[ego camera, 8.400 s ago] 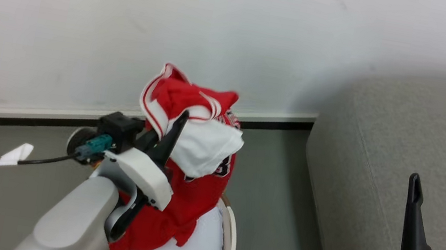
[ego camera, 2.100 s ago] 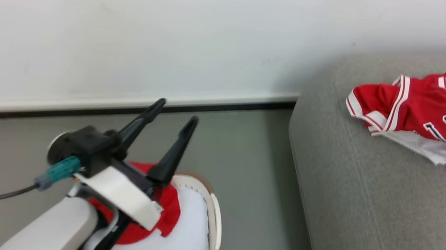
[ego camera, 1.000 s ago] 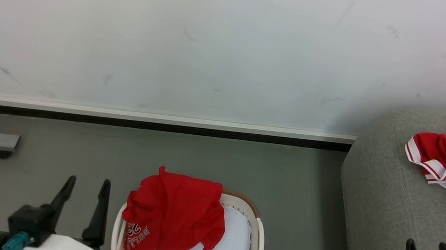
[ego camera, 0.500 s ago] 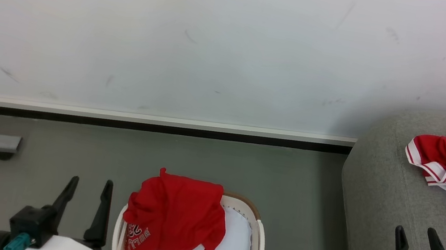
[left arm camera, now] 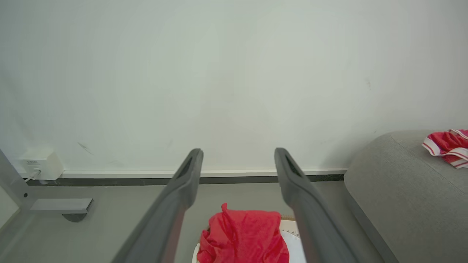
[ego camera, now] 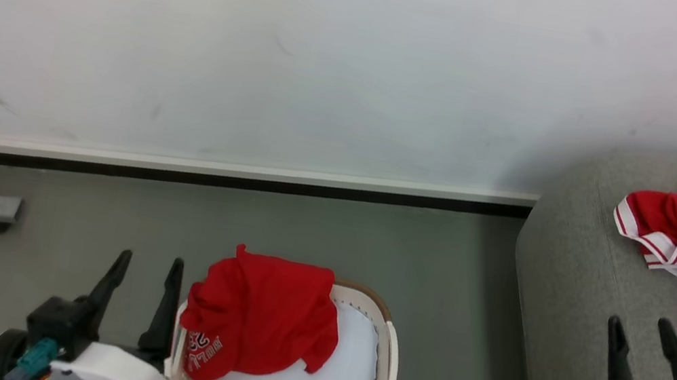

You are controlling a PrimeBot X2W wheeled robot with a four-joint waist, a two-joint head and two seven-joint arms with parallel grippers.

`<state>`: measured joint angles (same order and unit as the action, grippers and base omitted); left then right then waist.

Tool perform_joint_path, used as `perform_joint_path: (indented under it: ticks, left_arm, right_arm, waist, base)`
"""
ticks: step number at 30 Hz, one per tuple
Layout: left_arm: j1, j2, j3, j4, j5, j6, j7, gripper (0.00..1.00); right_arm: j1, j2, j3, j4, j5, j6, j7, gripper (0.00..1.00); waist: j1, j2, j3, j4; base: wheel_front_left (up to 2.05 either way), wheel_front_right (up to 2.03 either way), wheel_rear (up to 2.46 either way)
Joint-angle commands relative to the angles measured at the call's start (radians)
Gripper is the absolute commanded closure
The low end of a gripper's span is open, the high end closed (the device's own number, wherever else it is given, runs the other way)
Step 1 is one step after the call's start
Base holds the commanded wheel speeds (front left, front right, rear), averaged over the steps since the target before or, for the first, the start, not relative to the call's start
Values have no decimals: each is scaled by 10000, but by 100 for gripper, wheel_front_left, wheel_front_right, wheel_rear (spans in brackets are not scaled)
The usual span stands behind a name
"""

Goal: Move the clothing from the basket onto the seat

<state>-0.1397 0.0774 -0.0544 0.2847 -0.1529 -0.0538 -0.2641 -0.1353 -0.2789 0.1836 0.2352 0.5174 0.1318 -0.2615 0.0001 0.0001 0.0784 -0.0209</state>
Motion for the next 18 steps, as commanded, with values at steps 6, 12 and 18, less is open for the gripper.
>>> perform_joint_path:
  ticks: [6,12,18]
  left_arm:
    - [-948,52,-259,171,371,-314,-4,0]
    - [-1907,301,-646,890,605,-510,-4,0]
    - [-2822,622,-1000,1832,618,-657,-2,0]
  right_arm:
    - [-853,-104,-137,-502,4,-21,-38,0]
    - [-1596,283,-264,-986,-81,-21,-39,0]
    - [-2207,676,-247,-1455,-197,-21,-39,0]
  waist:
    - [-1,-1,1245,-617]
    - [-1,-1,2454,-1139]
    - [-1,-1,3434,-1632]
  base:
    - [0,0,0]
    - [0,0,0]
    - [0,0,0]
